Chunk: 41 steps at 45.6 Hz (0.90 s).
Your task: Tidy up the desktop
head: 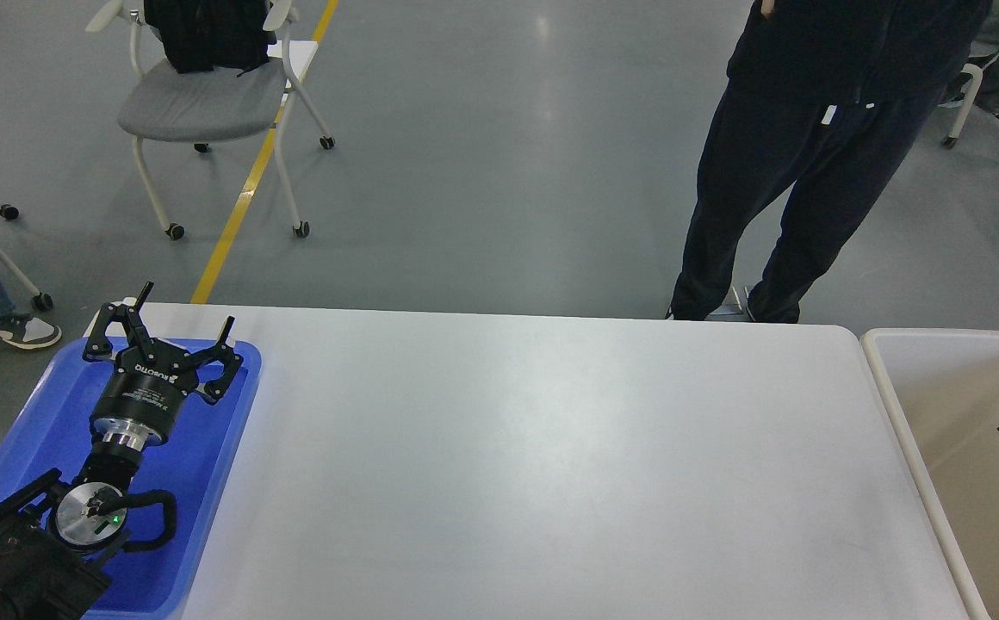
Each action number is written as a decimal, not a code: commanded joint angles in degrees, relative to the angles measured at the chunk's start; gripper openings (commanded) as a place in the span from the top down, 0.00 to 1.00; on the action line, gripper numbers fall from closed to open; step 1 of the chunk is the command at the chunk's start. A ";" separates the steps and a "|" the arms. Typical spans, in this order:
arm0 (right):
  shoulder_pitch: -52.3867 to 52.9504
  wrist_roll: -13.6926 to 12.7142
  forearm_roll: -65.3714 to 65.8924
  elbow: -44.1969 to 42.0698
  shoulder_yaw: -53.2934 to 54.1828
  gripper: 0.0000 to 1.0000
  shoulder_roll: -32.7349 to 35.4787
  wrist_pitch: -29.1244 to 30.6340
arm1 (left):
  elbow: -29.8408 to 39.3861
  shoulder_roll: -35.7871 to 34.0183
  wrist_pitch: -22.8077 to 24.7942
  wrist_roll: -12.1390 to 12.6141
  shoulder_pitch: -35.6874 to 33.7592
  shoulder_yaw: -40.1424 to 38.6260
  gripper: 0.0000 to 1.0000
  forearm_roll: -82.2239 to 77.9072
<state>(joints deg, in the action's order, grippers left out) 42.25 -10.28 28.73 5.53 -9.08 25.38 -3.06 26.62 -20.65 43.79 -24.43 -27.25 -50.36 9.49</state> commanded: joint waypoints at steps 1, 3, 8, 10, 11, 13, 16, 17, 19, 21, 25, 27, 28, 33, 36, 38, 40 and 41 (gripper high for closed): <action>0.73 -0.01 0.01 0.62 1.34 0.00 0.99 0.34 | 0.01 0.00 0.07 0.00 -0.09 0.00 0.01 0.00; 0.82 -0.01 0.01 0.79 2.48 0.00 1.69 0.52 | 0.01 0.00 -0.02 0.00 -0.09 0.00 0.01 0.00; 1.25 -0.01 0.01 0.97 7.92 0.00 2.31 0.52 | 0.01 0.00 -0.02 0.00 -0.09 0.00 0.01 0.00; 1.34 -0.01 0.01 0.88 9.77 0.00 2.57 0.52 | 0.01 0.00 0.07 0.00 0.00 0.00 0.01 0.00; 1.43 -0.01 0.01 0.97 10.56 0.00 2.83 0.86 | 0.01 0.00 0.07 0.00 0.00 0.00 0.01 0.00; 1.61 -0.01 0.01 1.58 11.71 0.00 3.62 0.96 | 0.01 0.00 -0.02 0.00 -0.09 0.00 0.01 0.00; 1.69 -0.01 0.01 4.04 13.38 0.00 5.47 1.04 | 0.01 0.00 -0.02 0.00 -0.09 0.00 0.01 0.00; 1.78 -0.01 0.01 5.18 13.91 0.00 6.08 1.04 | 0.01 0.00 -0.02 0.00 -0.09 0.00 0.01 0.00; 2.48 -0.01 0.01 7.72 15.57 0.00 7.49 0.87 | 0.01 0.00 -0.02 0.00 -0.09 0.00 0.01 0.00; 3.36 -0.01 0.01 10.27 17.59 0.00 9.16 0.69 | 0.01 0.00 -0.02 0.00 0.00 0.00 0.01 0.00; 3.89 -0.01 0.01 15.46 22.86 0.00 11.97 0.87 | 0.01 0.00 -0.02 0.00 -0.09 0.00 0.01 0.00; 3.98 -0.01 -0.08 17.66 26.11 0.00 12.76 0.60 | 0.01 0.00 0.07 0.00 0.00 0.00 0.01 0.00; 3.98 -0.01 -0.08 18.45 27.95 0.00 12.94 0.43 | 0.01 0.00 -0.02 0.00 0.00 0.00 0.01 0.00; 3.63 0.17 -0.08 19.69 37.10 0.00 11.81 -0.01 | 0.01 0.00 0.07 0.00 0.00 0.00 0.01 0.00; 3.36 1.31 -0.17 19.60 41.06 0.01 9.52 -0.10 | 0.01 0.00 -0.02 0.00 0.00 0.00 0.01 0.00; 3.10 2.36 -1.13 19.34 43.34 0.01 7.94 -0.27 | 0.01 0.00 -0.02 0.00 0.00 0.00 0.01 0.00; 2.84 2.63 -3.93 19.51 45.63 0.01 6.62 -0.62 | 0.01 0.09 -0.02 0.00 0.00 0.00 0.01 0.00; 2.49 2.72 -7.86 19.78 46.77 0.01 5.57 -0.63 | 0.01 0.00 -0.02 0.00 0.00 0.00 0.01 0.00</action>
<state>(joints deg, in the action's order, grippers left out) 45.52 -9.24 27.91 22.52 25.10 34.54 -3.01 26.64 -20.65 43.80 -24.43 -27.29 -50.36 9.49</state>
